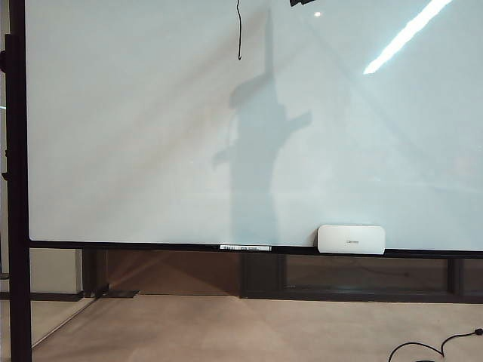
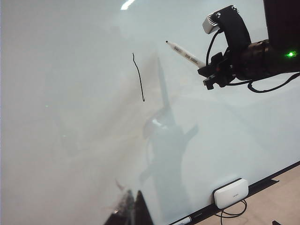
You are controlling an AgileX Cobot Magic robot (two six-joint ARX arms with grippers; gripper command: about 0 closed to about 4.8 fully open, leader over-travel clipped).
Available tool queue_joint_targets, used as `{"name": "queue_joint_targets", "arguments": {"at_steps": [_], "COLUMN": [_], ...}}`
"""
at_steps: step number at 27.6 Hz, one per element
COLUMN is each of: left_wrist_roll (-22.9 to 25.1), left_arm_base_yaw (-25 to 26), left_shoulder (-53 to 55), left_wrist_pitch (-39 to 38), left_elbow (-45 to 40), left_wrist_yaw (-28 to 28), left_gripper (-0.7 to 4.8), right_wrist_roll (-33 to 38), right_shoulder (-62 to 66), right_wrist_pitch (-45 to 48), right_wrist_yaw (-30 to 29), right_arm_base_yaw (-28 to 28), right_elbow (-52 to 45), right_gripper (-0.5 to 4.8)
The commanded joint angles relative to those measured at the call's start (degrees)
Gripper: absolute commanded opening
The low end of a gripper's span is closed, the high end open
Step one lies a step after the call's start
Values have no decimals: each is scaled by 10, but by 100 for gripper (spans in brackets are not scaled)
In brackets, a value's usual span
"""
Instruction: Reach to the right to find the marker pen, pick it up, and write the number 16 on the whiteboard.
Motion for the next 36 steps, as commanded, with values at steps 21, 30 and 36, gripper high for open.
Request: {"name": "queue_joint_targets", "arguments": {"at_steps": [21,30,36], "left_wrist_roll": [-3,1,2], "left_arm_base_yaw": [0,0,0], "left_shoulder": [0,0,0], "left_wrist_pitch": [8,8,8], "left_elbow": [5,5,5], "left_wrist_yaw": [28,21,13], "left_gripper": [-5,-5,-6], "right_wrist_roll": [1,1,1], "right_shoulder": [27,31,32], "right_wrist_pitch": [101,98,96], "right_wrist_yaw": [10,16,24], "right_arm_base_yaw": [-25,-26,-26], "right_elbow": [-6,-6,-6], "right_gripper": [-1,-1,-1]}}
